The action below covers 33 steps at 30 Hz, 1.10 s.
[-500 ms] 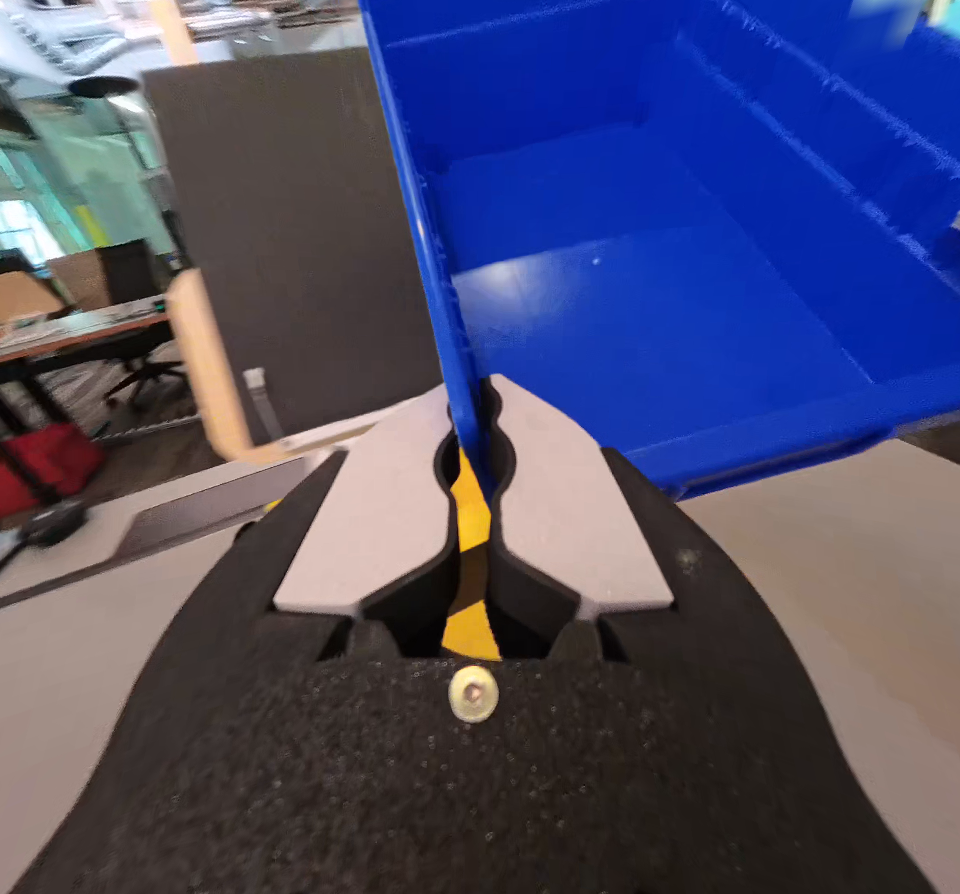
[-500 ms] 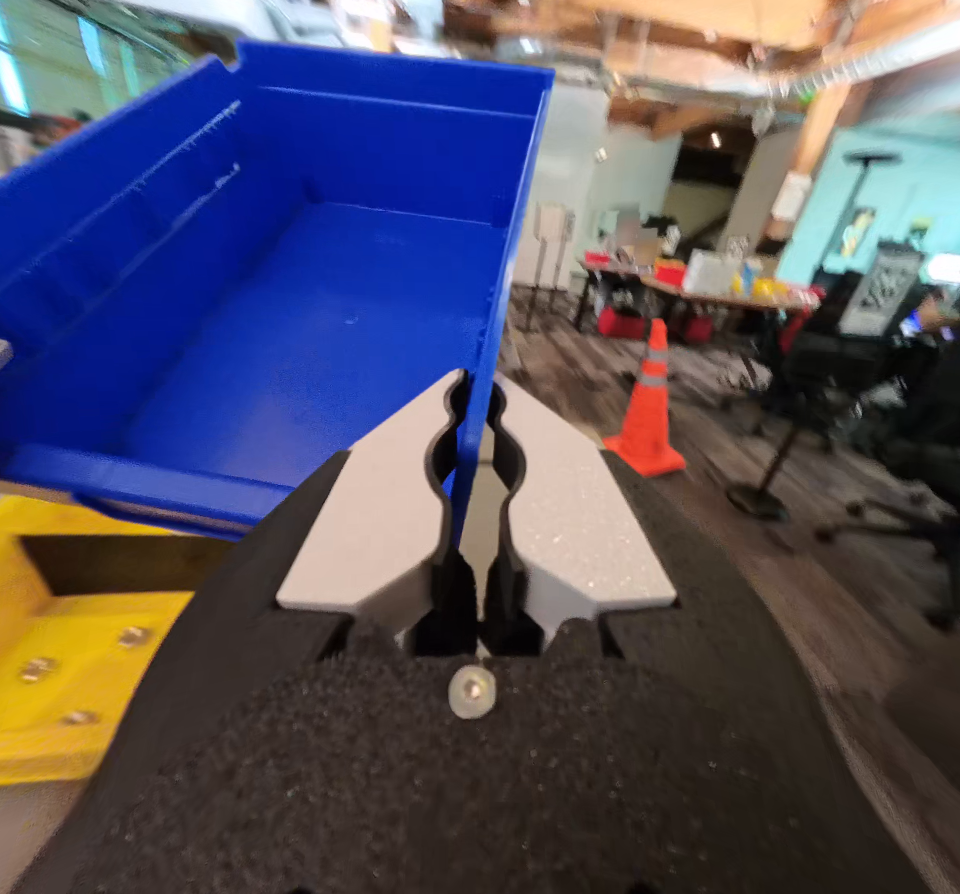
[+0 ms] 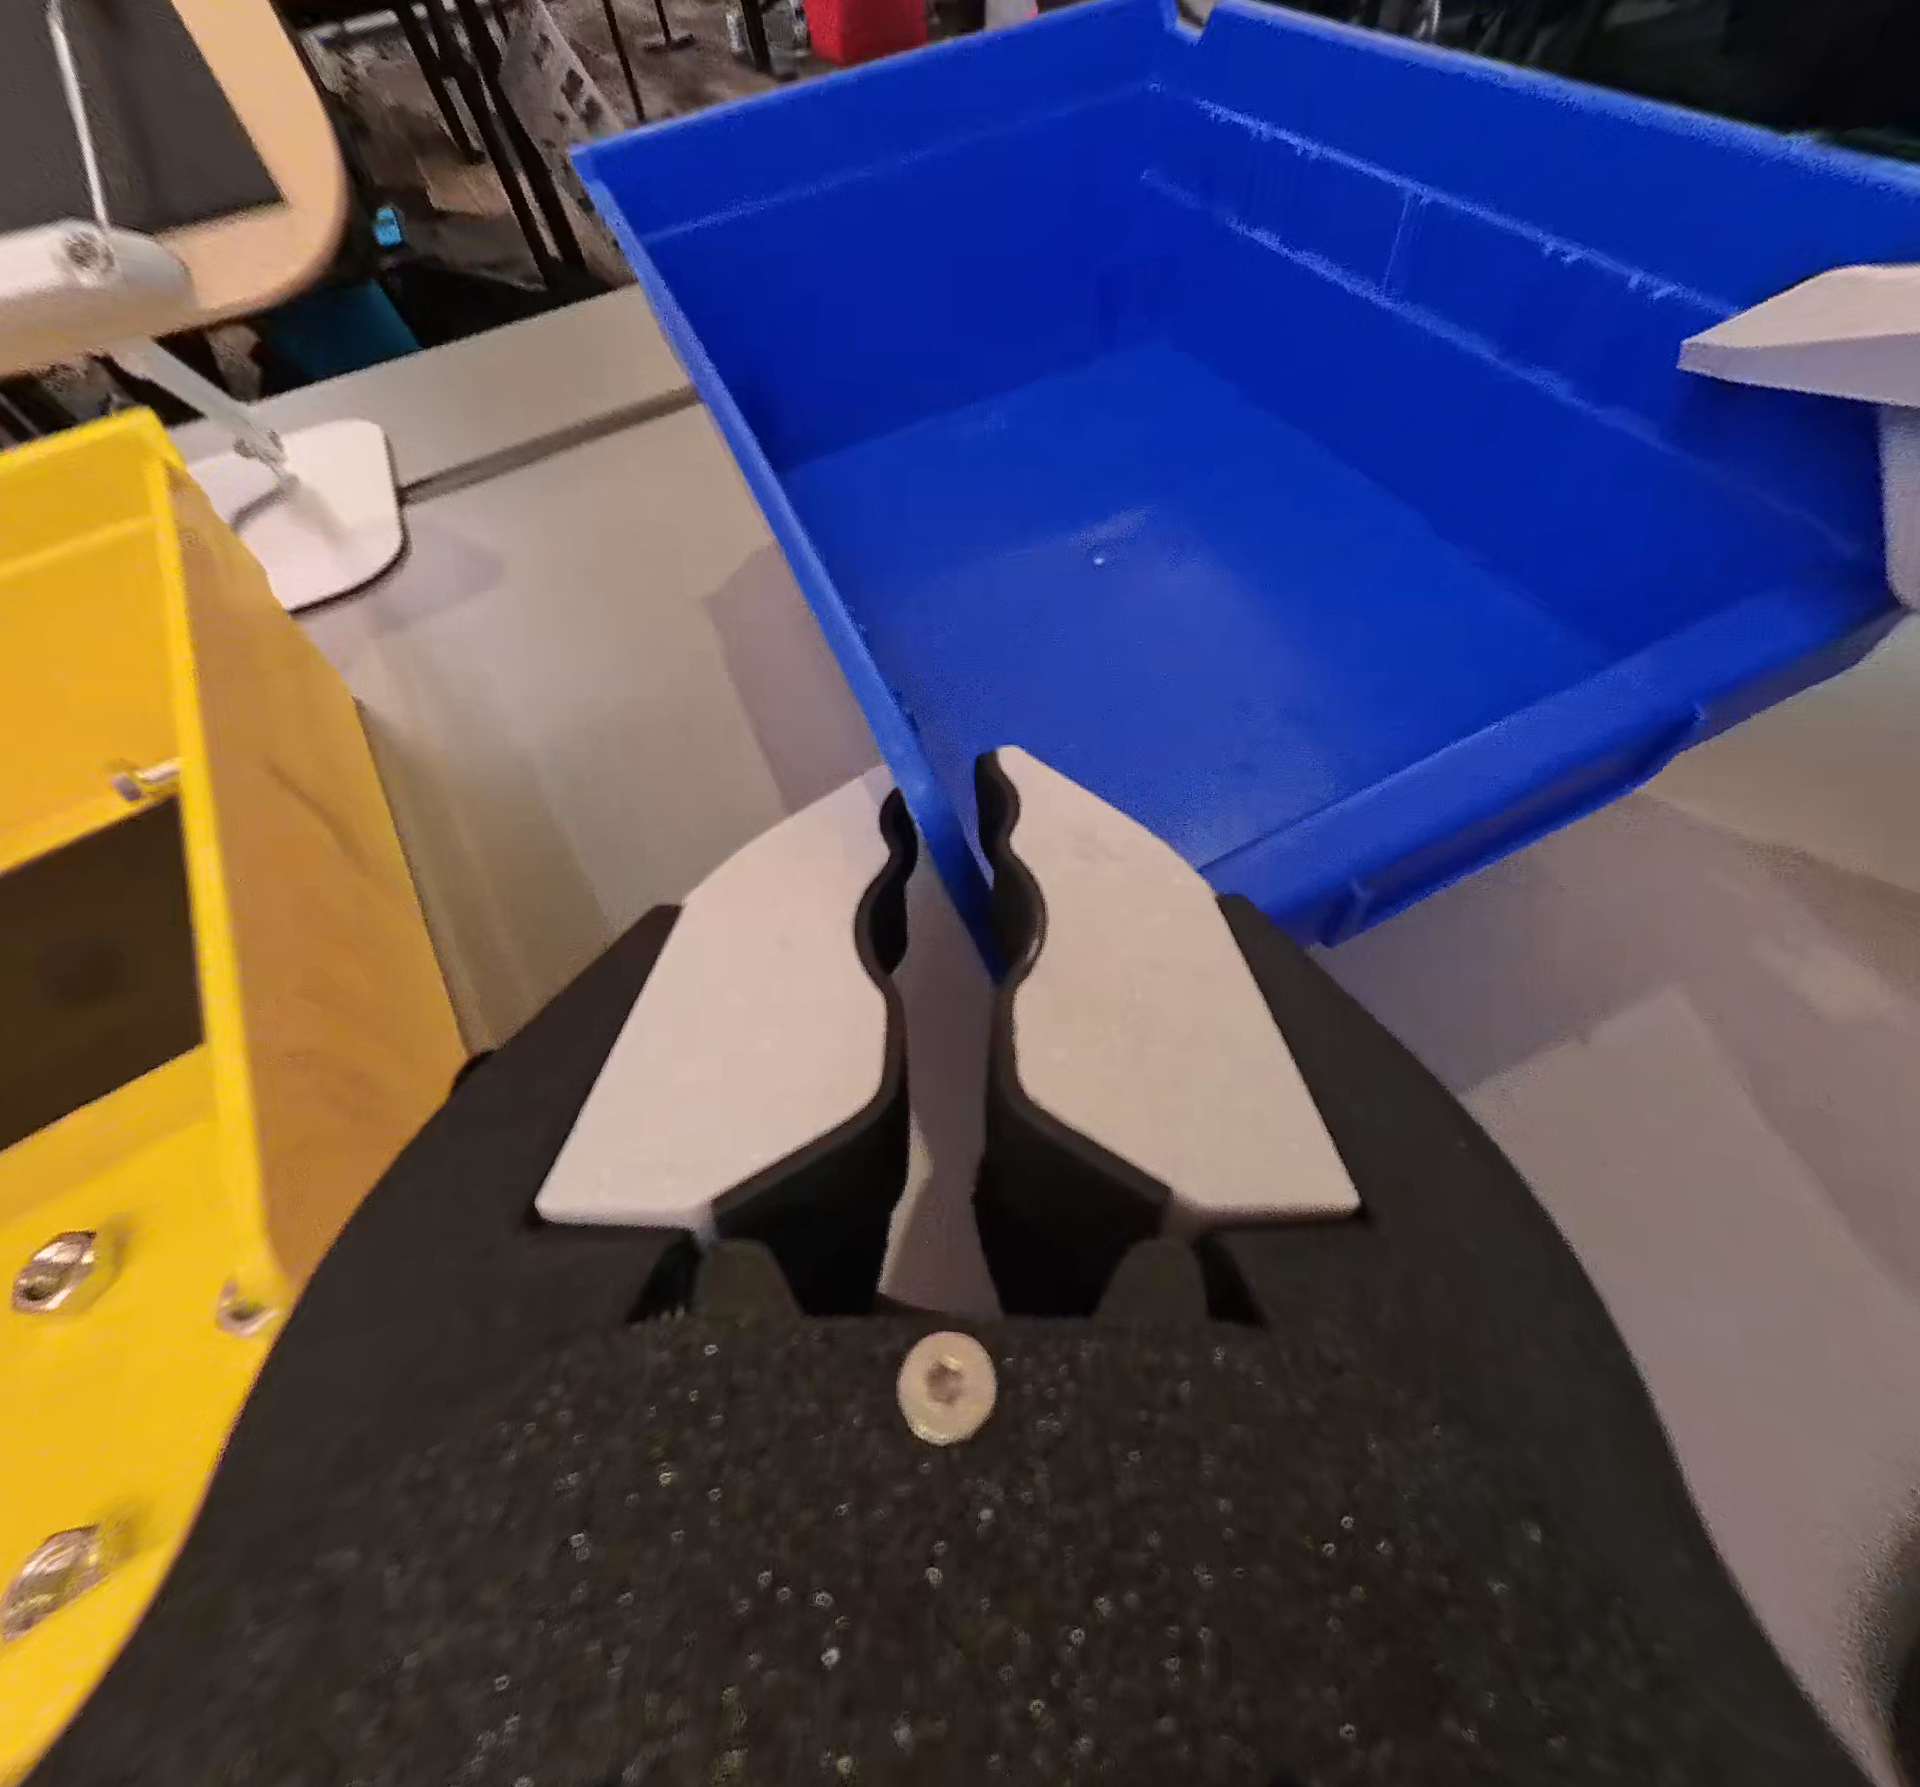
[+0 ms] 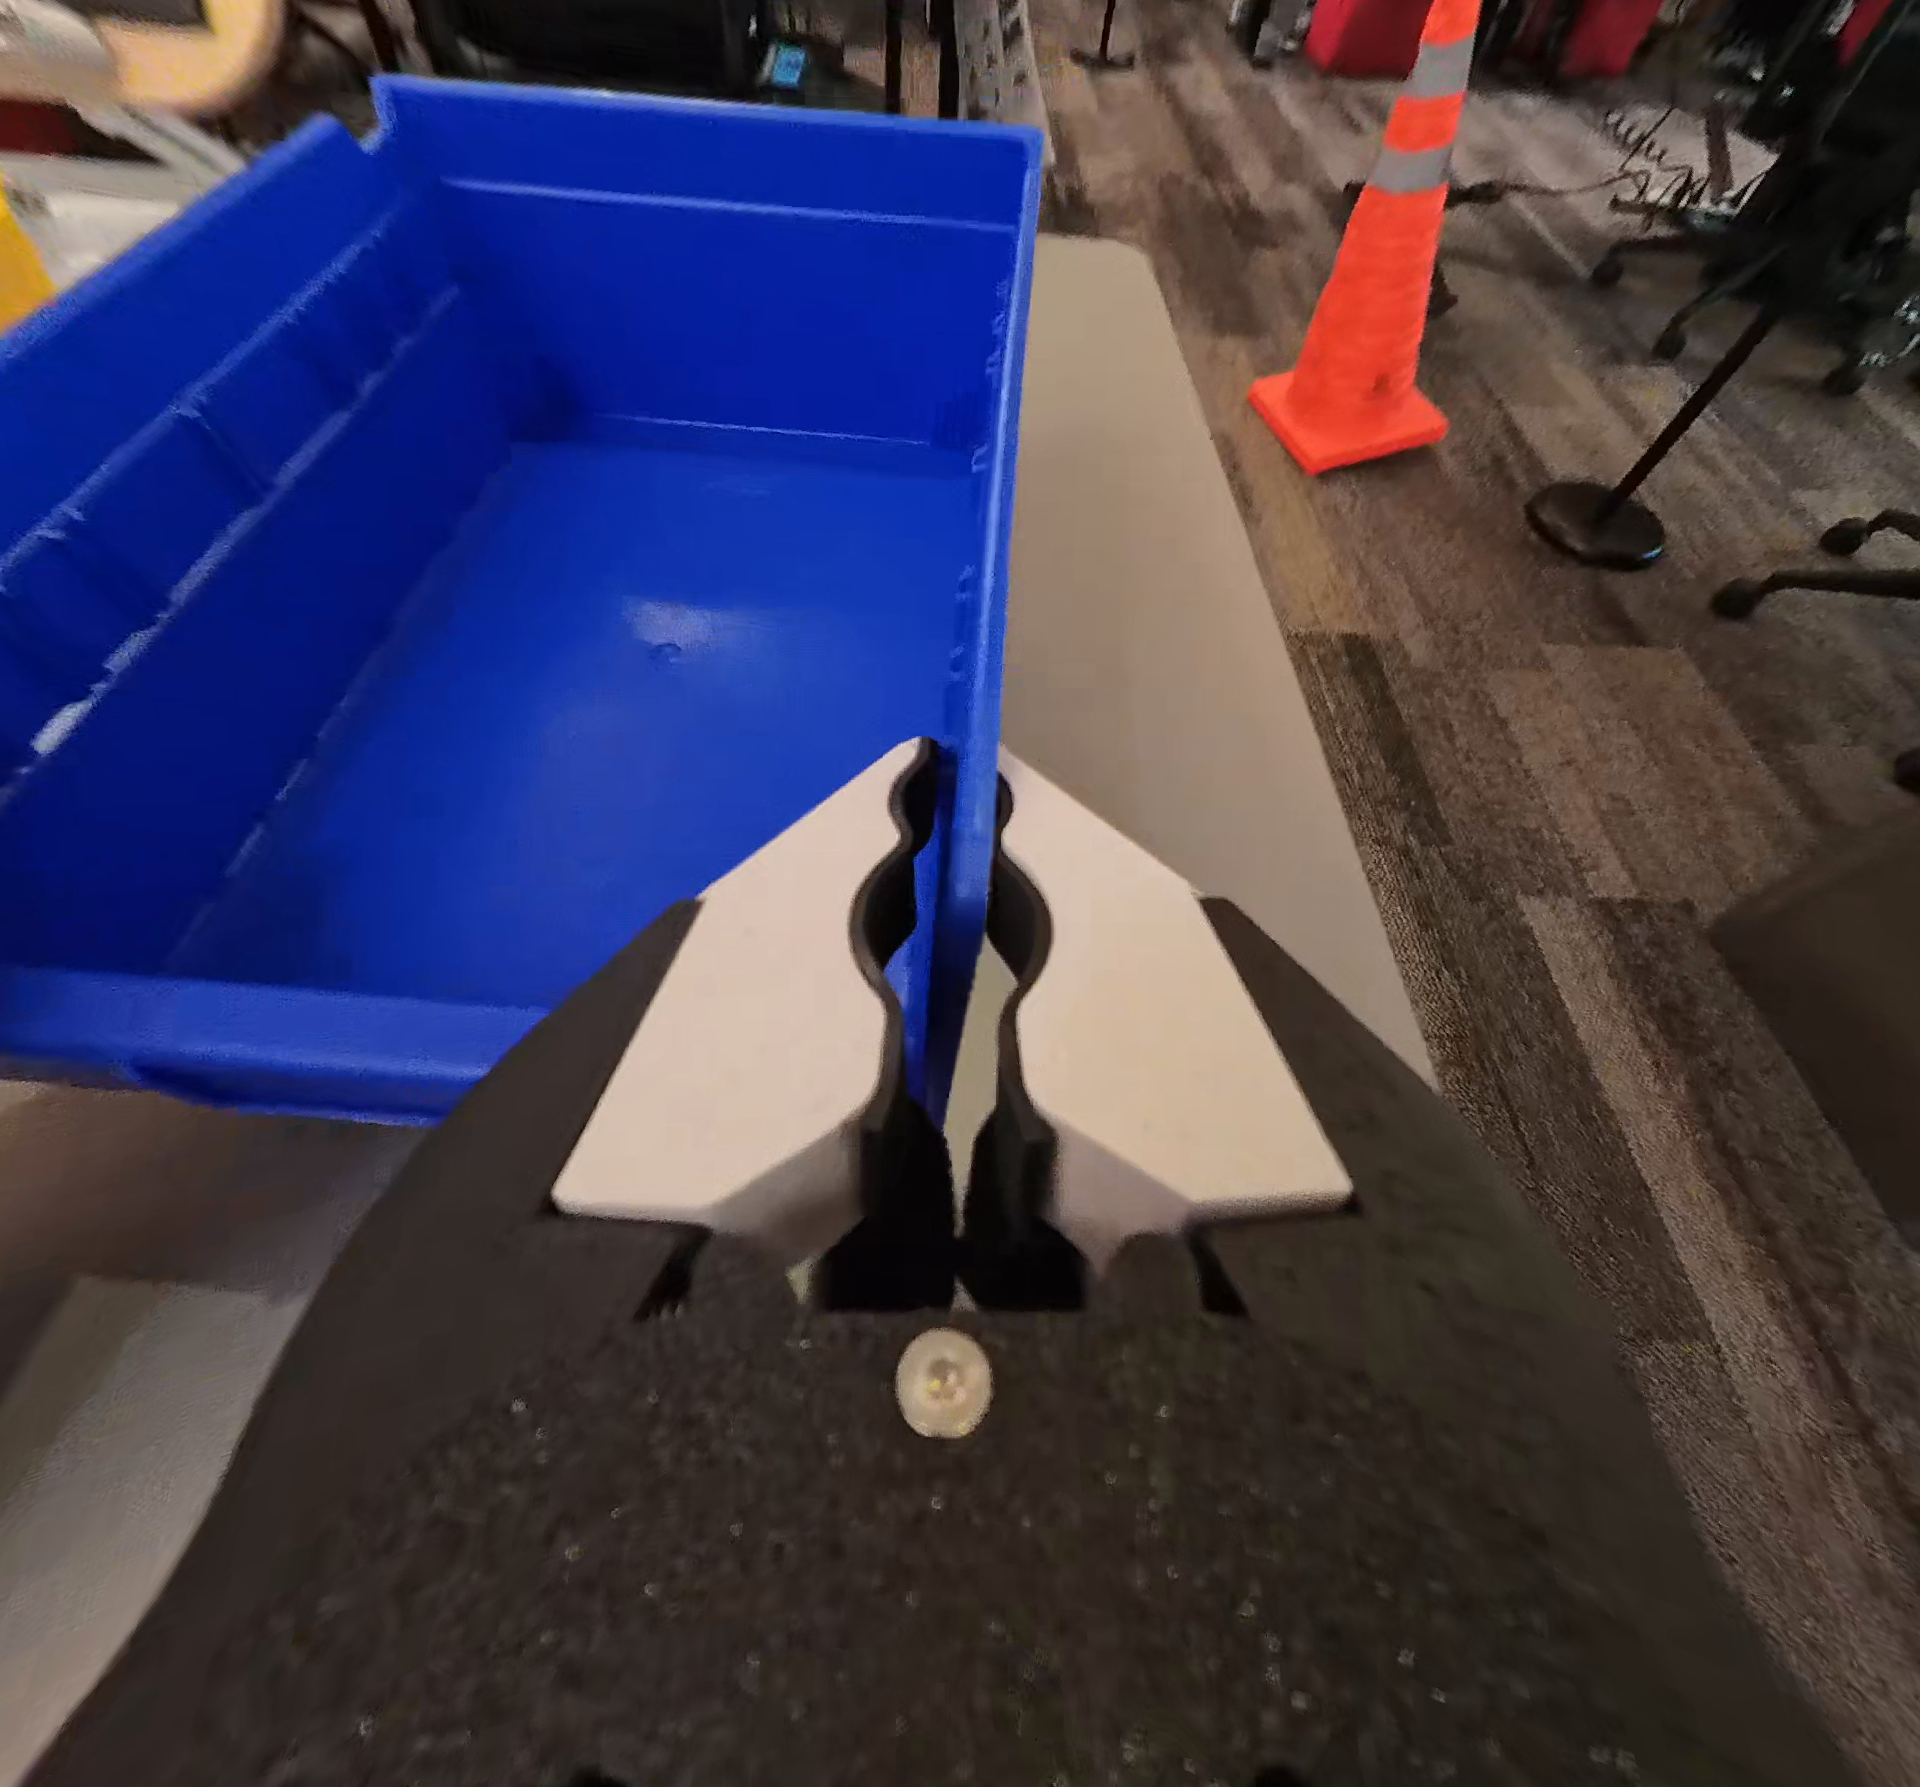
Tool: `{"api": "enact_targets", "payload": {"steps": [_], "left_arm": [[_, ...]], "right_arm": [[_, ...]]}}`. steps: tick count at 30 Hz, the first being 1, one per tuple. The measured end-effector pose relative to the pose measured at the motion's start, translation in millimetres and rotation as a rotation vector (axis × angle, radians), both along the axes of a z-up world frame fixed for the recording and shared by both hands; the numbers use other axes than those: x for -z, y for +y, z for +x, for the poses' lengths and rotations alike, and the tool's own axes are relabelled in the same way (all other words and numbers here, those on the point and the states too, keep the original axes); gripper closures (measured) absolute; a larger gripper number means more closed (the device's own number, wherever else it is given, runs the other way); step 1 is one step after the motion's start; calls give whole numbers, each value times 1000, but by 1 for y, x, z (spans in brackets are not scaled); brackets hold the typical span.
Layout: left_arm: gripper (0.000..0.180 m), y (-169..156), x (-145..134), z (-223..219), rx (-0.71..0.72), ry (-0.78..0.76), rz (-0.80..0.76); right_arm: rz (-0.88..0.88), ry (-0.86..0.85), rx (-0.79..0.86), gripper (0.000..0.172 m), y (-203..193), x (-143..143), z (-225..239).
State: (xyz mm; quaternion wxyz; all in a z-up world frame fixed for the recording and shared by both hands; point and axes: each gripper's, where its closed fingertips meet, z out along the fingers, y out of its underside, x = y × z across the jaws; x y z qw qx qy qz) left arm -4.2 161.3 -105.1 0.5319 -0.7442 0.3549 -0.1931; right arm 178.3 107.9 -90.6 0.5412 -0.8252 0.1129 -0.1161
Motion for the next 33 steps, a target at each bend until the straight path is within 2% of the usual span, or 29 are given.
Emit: {"api": "enact_targets", "payload": {"steps": [4, 6, 8, 10, 13, 15, 17, 18, 20, 21, 24, 26, 27, 29, 30, 33], "left_arm": [[165, 1, 29, 1, 5, -6, -98], [160, -4, 31, 3, 31, -30, -106], [147, -16, 29, 6, 96, -26, -165], [144, -32, 14, 0, 189, -83, -235], [142, -42, -31, -46, 253, -217, -267], [138, -21, -53, -105, 169, -242, -188], [135, 12, -62, -178, 12, -228, -100], [133, 31, -61, -217, -85, -208, -59], [128, 61, -51, -285, -254, -181, -36], [125, 70, -41, -306, -290, -175, -70], [121, 82, -4, -321, -286, -161, -196], [133, 84, 17, -310, -234, -142, -265], [143, 85, 25, -301, -198, -133, -293], [162, 93, 34, -295, -188, -86, -289], [166, 98, 35, -298, -214, -57, -273], [172, 108, 34, -319, -266, -6, -257]], "right_arm": [[-63, 40, -26, 166, 7, 36, 3], [-25, 54, -32, 166, 8, 37, 5], [-31, 51, -4, 163, 7, 37, 7], [-32, -45, 43, 156, 2, 29, 10], [53, -202, 78, 141, -8, -13, -6], [143, -204, 6, 138, -6, -45, -48], [232, -112, -180, 137, 8, -62, -122], [252, -35, -296, 136, 17, -62, -167], [208, 110, -492, 120, 37, -43, -253], [163, 131, -518, 114, 48, -29, -280], [113, 116, -462, 114, 77, 2, -312], [67, 93, -385, 117, 96, 19, -311], [34, 82, -355, 125, 104, 27, -309], [-16, 54, -248, 158, 114, 40, -299], [-22, 41, -233, 166, 116, 40, -298], [-7, 79, -221, 167, 124, 36, -319]]}}
